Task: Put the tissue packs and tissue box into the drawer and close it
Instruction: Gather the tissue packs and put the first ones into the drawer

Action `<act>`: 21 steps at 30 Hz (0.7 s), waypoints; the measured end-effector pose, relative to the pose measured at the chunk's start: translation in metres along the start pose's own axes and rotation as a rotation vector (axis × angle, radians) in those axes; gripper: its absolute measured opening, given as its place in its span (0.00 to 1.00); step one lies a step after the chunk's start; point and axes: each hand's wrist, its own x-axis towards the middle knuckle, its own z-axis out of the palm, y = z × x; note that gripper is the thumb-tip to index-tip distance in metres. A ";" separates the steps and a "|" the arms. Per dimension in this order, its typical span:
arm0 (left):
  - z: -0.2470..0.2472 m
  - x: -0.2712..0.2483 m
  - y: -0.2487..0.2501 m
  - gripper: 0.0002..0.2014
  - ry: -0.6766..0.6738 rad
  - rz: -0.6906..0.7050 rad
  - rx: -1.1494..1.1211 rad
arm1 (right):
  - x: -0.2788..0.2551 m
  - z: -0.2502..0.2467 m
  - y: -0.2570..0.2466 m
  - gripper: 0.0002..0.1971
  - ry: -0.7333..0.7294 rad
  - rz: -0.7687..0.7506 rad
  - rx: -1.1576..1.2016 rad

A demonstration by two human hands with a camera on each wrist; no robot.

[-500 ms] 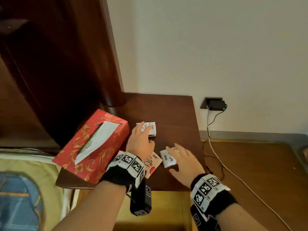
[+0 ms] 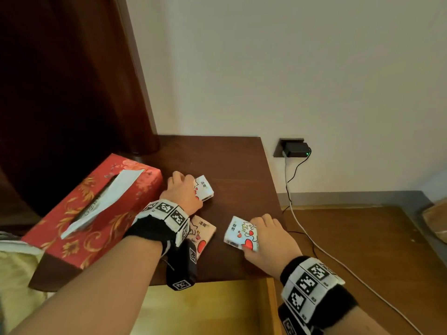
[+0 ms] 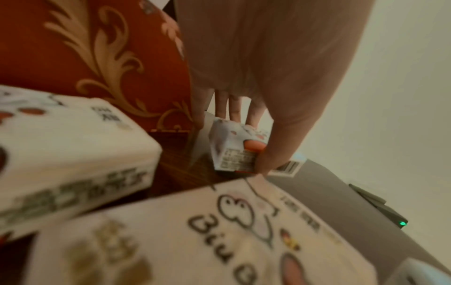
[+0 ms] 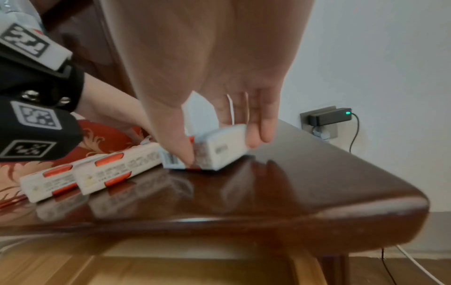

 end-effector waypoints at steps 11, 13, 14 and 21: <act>-0.024 -0.111 0.002 0.33 0.209 0.237 -0.384 | -0.061 -0.016 -0.006 0.18 0.140 0.208 1.219; -0.023 -0.142 -0.003 0.33 0.191 0.251 -0.479 | -0.081 -0.022 -0.013 0.18 0.134 0.221 1.344; -0.021 -0.156 -0.006 0.33 0.185 0.261 -0.526 | -0.091 -0.025 -0.016 0.19 0.114 0.209 1.382; 0.012 -0.226 -0.030 0.30 0.102 0.231 -0.810 | -0.158 -0.022 -0.024 0.22 0.014 0.127 1.517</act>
